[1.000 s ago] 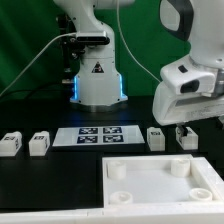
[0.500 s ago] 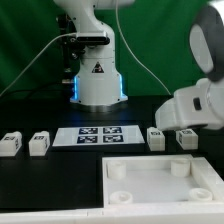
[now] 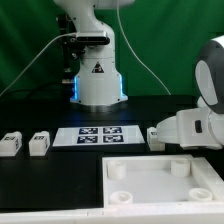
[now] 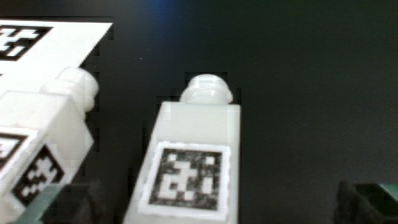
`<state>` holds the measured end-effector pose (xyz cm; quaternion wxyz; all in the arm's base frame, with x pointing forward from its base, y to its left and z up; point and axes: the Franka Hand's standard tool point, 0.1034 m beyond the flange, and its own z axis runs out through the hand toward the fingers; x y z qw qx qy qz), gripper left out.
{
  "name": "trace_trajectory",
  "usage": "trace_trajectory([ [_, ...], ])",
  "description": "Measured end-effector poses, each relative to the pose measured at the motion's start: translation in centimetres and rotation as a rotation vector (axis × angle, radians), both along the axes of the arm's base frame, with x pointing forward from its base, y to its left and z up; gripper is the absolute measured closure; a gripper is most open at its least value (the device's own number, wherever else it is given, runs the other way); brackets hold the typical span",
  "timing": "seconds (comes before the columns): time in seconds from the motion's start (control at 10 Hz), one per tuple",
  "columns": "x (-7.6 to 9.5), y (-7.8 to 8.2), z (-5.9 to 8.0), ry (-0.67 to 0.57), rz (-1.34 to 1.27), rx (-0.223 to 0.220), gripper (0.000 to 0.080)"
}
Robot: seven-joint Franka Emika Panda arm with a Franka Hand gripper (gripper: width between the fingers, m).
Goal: Assemble one leg
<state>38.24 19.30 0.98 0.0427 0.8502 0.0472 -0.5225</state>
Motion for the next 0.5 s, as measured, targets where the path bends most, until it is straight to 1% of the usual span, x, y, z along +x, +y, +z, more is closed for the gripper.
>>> trace_trajectory([
  [0.2, -0.14, 0.33, -0.06, -0.003, 0.01, 0.0, 0.015],
  [0.5, 0.09, 0.81, -0.47, -0.034, 0.011, 0.008, 0.015],
])
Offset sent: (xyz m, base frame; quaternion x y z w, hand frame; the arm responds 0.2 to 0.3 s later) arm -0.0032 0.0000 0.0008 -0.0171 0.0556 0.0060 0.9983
